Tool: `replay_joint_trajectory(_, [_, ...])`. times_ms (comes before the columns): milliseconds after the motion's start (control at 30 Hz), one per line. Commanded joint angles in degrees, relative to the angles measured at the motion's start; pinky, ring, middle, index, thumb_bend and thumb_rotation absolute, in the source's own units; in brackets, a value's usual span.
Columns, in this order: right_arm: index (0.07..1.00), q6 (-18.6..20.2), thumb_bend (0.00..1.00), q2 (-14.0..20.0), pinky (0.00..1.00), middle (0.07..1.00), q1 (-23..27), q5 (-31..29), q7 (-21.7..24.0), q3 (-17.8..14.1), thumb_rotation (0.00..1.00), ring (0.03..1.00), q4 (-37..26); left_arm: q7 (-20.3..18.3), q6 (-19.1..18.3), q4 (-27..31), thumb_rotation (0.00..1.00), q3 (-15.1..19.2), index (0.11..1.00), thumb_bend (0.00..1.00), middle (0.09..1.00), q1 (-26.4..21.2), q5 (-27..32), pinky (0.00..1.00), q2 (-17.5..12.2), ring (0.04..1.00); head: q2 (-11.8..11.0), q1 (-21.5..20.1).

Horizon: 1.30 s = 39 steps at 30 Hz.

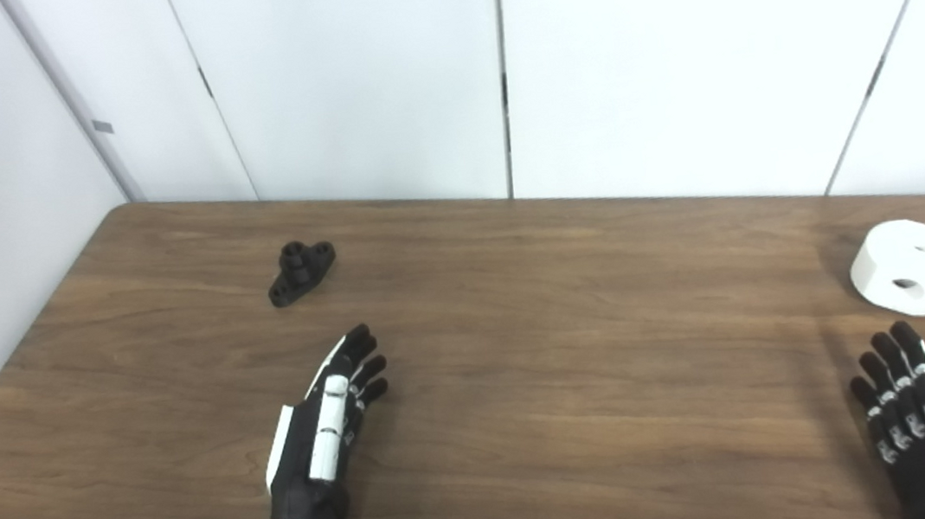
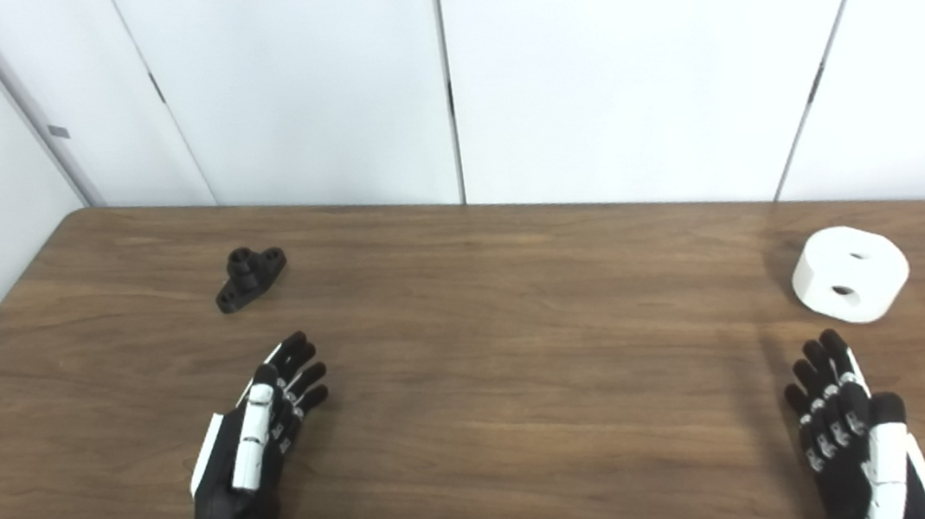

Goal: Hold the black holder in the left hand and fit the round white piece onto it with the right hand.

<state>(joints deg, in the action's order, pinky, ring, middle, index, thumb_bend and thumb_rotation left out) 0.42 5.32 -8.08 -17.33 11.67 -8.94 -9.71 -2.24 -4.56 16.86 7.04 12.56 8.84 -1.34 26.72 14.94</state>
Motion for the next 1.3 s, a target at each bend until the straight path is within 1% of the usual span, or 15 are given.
replay_joint_trajectory(0, [1.000, -1.45, 0.57, 1.29, 1.00, 1.000, -1.65, -0.43, 0.70, -0.36, 1.00, 1.000, 3.76, 0.41, 1.41, 0.14, 0.87, -0.63, 0.913, 0.50, 0.926, 3.23, -0.30, 0.89, 1.23, 0.898, -0.04, -0.07])
replay_joint_trajectory(133, [1.000, -1.46, 0.56, 1.29, 1.00, 0.992, -1.53, -0.91, 0.62, -0.53, 1.00, 0.999, 4.16, 0.50, 2.08, -0.08, 0.84, -1.30, 0.920, 0.48, 0.928, 3.43, -1.38, 0.87, 0.92, 0.895, -0.15, 0.01])
replay_joint_trajectory(233, [1.000, -1.32, 0.56, 1.36, 1.00, 0.987, -1.59, -1.00, 0.40, -0.48, 1.00, 0.999, 4.33, 0.37, 2.39, -0.45, 0.72, -1.82, 0.943, 0.54, 0.935, 3.51, -2.63, 0.87, 0.42, 0.895, -0.46, -0.14])
replay_joint_trajectory(267, [1.000, -1.11, 0.56, 1.42, 1.00, 0.987, -1.59, -1.30, 0.42, -0.49, 1.00, 1.000, 4.38, 0.40, 2.22, -0.49, 0.71, -1.81, 0.944, 0.54, 0.935, 3.54, -2.66, 0.87, 0.42, 0.895, -0.46, -0.14])
replay_joint_trajectory(333, [1.000, -0.90, 0.55, 1.44, 1.00, 0.979, -1.64, -1.92, 0.42, -0.61, 1.00, 0.998, 4.65, 0.33, 1.99, -0.62, 0.55, -1.72, 0.934, 0.57, 0.936, 3.65, -2.15, 0.87, 0.54, 0.895, -1.06, -0.15])
replay_joint_trajectory(367, [1.000, -0.89, 0.55, 1.50, 1.00, 0.978, -1.65, -2.12, 0.46, -0.60, 1.00, 0.998, 4.78, 0.35, 1.79, -0.54, 0.51, -1.65, 0.932, 0.57, 0.938, 3.68, -2.00, 0.87, 0.54, 0.896, -1.06, -0.15])
replay_joint_trajectory(433, [1.000, -0.83, 0.54, 1.63, 1.00, 0.980, -1.65, -2.11, 0.38, -0.47, 1.00, 1.000, 4.82, 0.27, 2.01, -0.33, 0.37, -1.41, 0.916, 0.60, 0.928, 3.69, -1.66, 0.85, 0.39, 0.894, -1.06, -0.15])
replay_joint_trajectory(533, [1.000, -0.86, 0.54, 1.76, 1.00, 0.982, -1.68, -2.11, 0.20, -0.51, 1.00, 1.000, 4.95, 0.19, 2.34, 1.49, 0.27, -1.17, 0.895, 0.62, 0.923, 3.86, -2.02, 0.84, -0.22, 0.905, -1.03, -0.41])
replay_joint_trajectory(600, [1.000, -0.95, 0.56, 1.78, 1.00, 0.983, -1.64, -2.07, 0.09, -0.52, 1.00, 1.000, 5.00, 1.35, 3.11, 3.49, 0.24, -0.81, 0.866, 0.64, 0.914, 3.44, -5.30, 0.90, -0.78, 0.934, -1.10, -0.34])
replay_joint_trajectory(633, [1.000, -0.96, 0.56, 1.78, 1.00, 0.983, -1.63, -2.06, 0.05, -0.51, 1.00, 0.999, 5.01, 1.75, 3.26, 4.12, 0.21, -0.65, 0.855, 0.64, 0.899, 3.24, -6.42, 0.90, -0.92, 0.927, -1.10, -0.34])
replay_joint_trajectory(667, [1.000, -0.99, 0.56, 1.75, 1.00, 0.984, -1.58, -2.07, 0.00, -0.51, 1.00, 0.999, 5.10, 2.46, 2.86, 5.45, 0.20, -0.30, 0.851, 0.64, 0.895, 2.67, -9.03, 0.90, -1.54, 0.924, -1.19, -0.43])
replay_joint_trajectory(733, [1.000, -1.13, 0.56, 1.68, 1.00, 0.985, -1.51, -2.02, -0.07, -0.49, 1.00, 1.000, 5.32, 3.23, 1.68, 7.70, 0.20, 0.41, 0.839, 0.69, 0.870, 1.70, -12.83, 0.82, -2.57, 0.868, -1.21, -0.47])
replay_joint_trajectory(867, [1.000, -1.13, 0.55, 1.44, 1.00, 0.989, -1.58, -1.71, -0.25, -0.16, 1.00, 1.000, 5.01, 3.64, -0.82, 10.86, 0.19, 2.77, 0.818, 0.75, 0.847, -1.37, -19.45, 0.78, -4.88, 0.837, -1.27, -0.88])
replay_joint_trajectory(1067, [1.000, -0.84, 0.55, 1.07, 1.00, 0.980, -1.85, -1.58, -0.58, 0.09, 1.00, 1.000, 4.44, 4.98, -5.24, 12.62, 0.20, 4.37, 0.792, 0.77, 0.857, -6.03, -29.75, 0.83, -8.44, 0.863, -1.59, -1.33])
replay_joint_trajectory(1267, [1.000, -1.30, 0.54, 0.81, 1.00, 0.973, -1.97, -1.10, -0.75, 0.34, 1.00, 0.991, 4.31, 5.59, -9.35, 12.42, 0.20, 5.05, 0.760, 0.79, 0.862, -10.19, -37.65, 0.87, -11.32, 0.888, -1.51, -1.57])
